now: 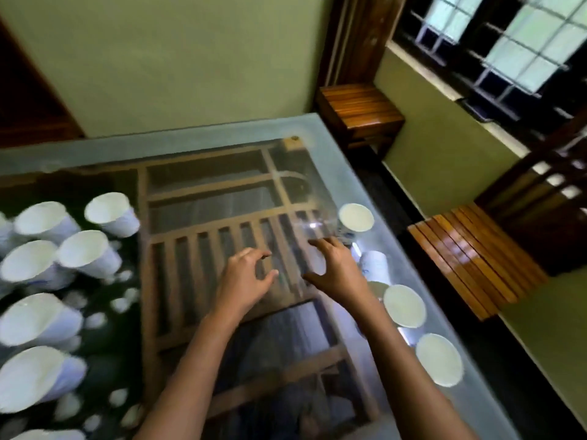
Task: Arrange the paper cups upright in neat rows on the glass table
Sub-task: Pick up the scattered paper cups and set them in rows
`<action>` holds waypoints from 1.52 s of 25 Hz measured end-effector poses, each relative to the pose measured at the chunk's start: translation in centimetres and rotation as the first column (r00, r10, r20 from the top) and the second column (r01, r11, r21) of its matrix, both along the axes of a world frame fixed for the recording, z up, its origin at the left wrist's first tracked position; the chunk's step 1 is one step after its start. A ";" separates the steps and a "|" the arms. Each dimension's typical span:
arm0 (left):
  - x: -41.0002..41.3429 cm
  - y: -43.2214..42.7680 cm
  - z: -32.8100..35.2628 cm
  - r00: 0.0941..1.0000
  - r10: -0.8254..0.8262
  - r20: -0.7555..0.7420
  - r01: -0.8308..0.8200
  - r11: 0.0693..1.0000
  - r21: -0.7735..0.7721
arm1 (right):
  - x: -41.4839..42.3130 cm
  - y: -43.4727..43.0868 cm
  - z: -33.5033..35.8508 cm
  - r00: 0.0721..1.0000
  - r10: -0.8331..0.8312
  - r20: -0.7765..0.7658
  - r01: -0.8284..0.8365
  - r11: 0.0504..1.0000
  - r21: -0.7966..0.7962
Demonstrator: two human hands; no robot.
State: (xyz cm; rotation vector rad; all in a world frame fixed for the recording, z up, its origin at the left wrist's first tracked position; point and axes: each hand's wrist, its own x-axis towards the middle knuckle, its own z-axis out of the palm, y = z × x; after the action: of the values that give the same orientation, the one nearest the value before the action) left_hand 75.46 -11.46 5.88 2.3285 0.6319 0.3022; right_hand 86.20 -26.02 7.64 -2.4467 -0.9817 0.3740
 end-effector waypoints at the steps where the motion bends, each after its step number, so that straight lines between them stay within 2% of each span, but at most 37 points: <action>1: 1.7 -2.1 -0.1 0.998 -0.053 -0.014 0.053 0.999 -0.006 | 1.0 -2.3 0.2 0.999 -0.037 0.013 0.037 0.999 -0.002; 5: 7.6 -7.8 -0.7 0.975 -0.216 -0.045 0.216 0.976 -0.003 | 3.7 -8.9 0.0 0.995 -0.092 0.041 0.094 0.995 -0.030; 9: 11.8 -9.2 -1.0 0.977 -0.207 -0.047 0.211 0.972 0.106 | 5.7 -10.1 -1.5 0.999 0.015 0.052 0.001 0.960 -0.280; 12: 14.0 -9.1 -1.3 0.978 -0.203 -0.041 0.207 0.956 0.208 | 6.7 -9.3 -2.1 0.988 0.095 0.126 -0.049 0.942 -0.333; 14: 14.7 -8.8 -1.7 0.975 -0.213 -0.058 0.221 0.944 0.244 | 7.6 -8.8 -2.3 0.990 0.091 0.107 -0.057 0.957 -0.283; 17: 15.1 -8.4 -2.2 0.976 -0.212 -0.048 0.217 0.945 0.244 | 9.3 -8.8 -2.5 1.000 -0.008 0.030 0.015 0.974 -0.225; 22: 16.2 -8.1 -2.3 0.984 -0.175 -0.017 0.175 0.968 0.179 | 10.6 -9.1 -2.4 0.998 -0.057 -0.025 0.050 0.976 -0.214; 27: 19.0 -8.7 -2.5 0.987 -0.150 -0.054 0.154 0.985 0.081 | 9.3 -10.2 -1.9 0.995 -0.088 -0.047 0.085 0.995 -0.054; 30: 20.2 -9.0 -2.9 0.987 -0.139 -0.081 0.145 0.987 0.066 | 8.5 -10.3 -2.3 0.993 -0.059 -0.099 0.052 0.996 -0.076; 33: 20.0 -8.9 -2.9 0.993 -0.098 -0.064 0.103 0.992 0.072 | 8.1 -9.8 -2.6 0.995 -0.083 -0.054 0.079 0.995 -0.056; 38: 15.4 -6.7 -2.7 0.999 0.037 -0.033 -0.036 0.999 0.021 | 7.2 -8.3 -2.3 0.992 -0.093 -0.085 0.093 0.996 0.001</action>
State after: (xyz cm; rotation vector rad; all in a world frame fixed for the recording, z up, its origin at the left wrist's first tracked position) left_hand 90.89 -18.17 3.19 2.3478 0.6908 0.2886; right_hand 93.42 -34.34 5.38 -2.4408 -0.8290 0.4390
